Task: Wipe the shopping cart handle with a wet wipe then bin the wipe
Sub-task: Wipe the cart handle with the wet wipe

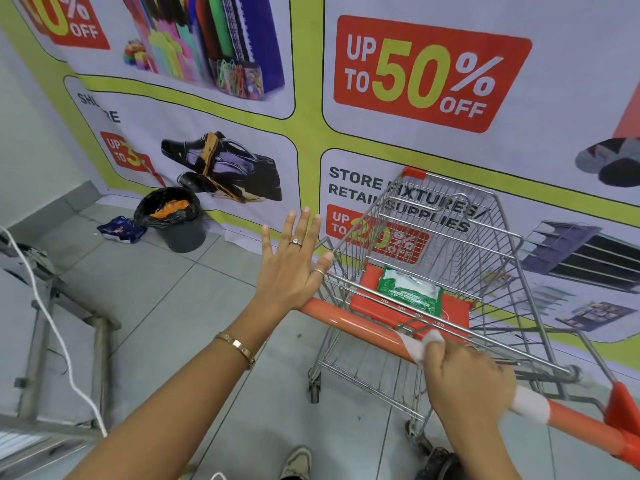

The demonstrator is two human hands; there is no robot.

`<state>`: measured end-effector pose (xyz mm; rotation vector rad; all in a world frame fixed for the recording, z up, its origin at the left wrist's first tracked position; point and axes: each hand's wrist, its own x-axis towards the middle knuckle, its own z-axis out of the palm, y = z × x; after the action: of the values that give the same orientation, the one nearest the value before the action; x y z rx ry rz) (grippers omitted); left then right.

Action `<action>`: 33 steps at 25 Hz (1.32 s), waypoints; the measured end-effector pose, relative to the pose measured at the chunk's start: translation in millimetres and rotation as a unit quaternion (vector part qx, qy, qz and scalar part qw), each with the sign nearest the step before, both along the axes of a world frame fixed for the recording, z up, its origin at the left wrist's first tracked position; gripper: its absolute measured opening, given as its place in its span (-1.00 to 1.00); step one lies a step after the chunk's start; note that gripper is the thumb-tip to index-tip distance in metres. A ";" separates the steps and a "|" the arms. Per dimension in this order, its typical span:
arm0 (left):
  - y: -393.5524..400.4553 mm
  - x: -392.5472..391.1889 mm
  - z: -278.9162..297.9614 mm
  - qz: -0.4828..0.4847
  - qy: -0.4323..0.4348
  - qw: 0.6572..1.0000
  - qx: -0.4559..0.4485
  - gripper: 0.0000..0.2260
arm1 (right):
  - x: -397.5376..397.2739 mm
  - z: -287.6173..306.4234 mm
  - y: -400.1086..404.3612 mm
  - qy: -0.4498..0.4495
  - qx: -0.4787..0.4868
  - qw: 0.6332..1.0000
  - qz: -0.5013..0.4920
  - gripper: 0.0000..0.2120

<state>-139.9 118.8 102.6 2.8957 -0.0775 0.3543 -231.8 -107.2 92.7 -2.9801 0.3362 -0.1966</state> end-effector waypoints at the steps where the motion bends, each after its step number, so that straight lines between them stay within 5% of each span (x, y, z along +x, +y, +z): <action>1: -0.9 -0.7 -0.7 -0.002 0.003 1.000 -0.005 -0.30 | 0.9 -0.4 -3.2 0.003 -0.004 1.000 -0.023 -0.45; 11: -0.7 0.2 -2.1 -0.010 0.015 1.000 -0.009 -0.31 | 24.3 4.6 63.2 -0.013 0.015 0.996 0.087 -0.56; 14: -1.1 -1.8 -1.6 -0.006 0.007 1.000 0.001 -0.32 | 7.3 -1.4 14.1 -0.074 0.031 0.996 0.036 -0.52; 19: -3.0 -1.3 -1.8 0.007 0.025 1.000 -0.008 -0.29 | 6.5 1.7 4.1 -0.006 0.002 1.000 -0.016 -0.52; 27: 1.2 2.3 -2.2 -0.001 0.031 0.999 0.025 -0.27 | 20.4 6.4 62.8 -0.077 0.004 0.991 0.112 -0.62; 33: -7.2 -4.2 2.3 0.004 0.037 0.999 0.021 -0.25 | -7.1 -9.3 -19.5 -0.109 0.036 0.993 -0.003 -0.55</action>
<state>-144.1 111.6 104.9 2.9489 -0.0618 0.2502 -238.9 -126.6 83.4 -2.8514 0.3196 -0.4958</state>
